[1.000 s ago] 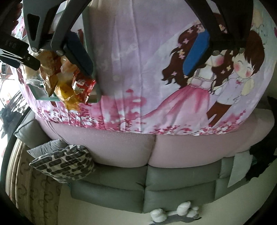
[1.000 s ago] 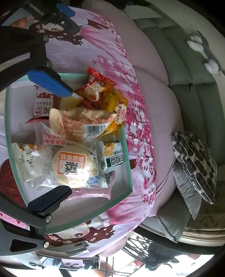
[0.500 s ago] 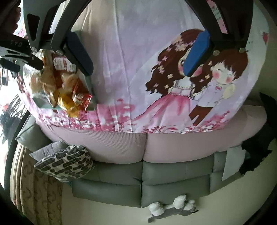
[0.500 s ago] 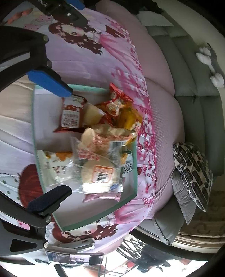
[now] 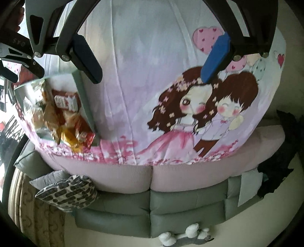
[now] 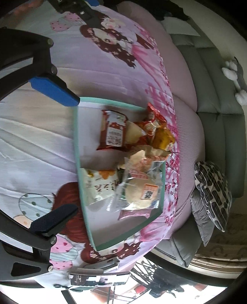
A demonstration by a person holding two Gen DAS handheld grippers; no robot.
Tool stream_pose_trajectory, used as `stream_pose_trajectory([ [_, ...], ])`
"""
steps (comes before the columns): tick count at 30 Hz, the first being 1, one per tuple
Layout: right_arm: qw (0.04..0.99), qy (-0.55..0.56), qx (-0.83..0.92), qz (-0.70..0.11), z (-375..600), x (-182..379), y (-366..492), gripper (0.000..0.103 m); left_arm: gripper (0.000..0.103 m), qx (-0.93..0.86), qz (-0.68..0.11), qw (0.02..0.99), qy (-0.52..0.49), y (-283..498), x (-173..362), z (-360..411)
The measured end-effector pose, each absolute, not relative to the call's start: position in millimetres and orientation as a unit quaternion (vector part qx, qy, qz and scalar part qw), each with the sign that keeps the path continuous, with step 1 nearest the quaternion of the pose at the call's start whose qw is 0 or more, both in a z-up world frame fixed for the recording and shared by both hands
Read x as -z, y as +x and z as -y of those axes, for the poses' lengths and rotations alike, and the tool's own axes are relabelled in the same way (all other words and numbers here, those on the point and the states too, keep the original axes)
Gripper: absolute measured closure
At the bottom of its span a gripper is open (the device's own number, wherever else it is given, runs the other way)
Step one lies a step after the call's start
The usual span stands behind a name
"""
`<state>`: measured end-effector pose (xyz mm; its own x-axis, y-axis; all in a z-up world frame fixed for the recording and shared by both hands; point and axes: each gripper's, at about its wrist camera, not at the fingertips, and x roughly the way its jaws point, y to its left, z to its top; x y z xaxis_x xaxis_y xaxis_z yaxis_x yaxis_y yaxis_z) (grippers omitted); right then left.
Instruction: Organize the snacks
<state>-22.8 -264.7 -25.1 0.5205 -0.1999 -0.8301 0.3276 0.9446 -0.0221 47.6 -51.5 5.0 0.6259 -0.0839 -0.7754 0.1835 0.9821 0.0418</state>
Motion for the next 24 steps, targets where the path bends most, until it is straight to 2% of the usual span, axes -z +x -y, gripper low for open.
stream_pose_trajectory([
  [10, 0.879, 0.085, 0.159, -0.442, 256.6, 22.2, -37.5, 0.000, 0.000, 0.076, -0.429, 0.896, 0.088, 24.1, 0.8, 57.8],
  [24, 0.880, 0.078, 0.162, -0.440, 253.9, 21.8, -40.1, 0.000, 0.000, 0.073, -0.430, 0.896, 0.078, 22.9, -0.5, 54.1],
])
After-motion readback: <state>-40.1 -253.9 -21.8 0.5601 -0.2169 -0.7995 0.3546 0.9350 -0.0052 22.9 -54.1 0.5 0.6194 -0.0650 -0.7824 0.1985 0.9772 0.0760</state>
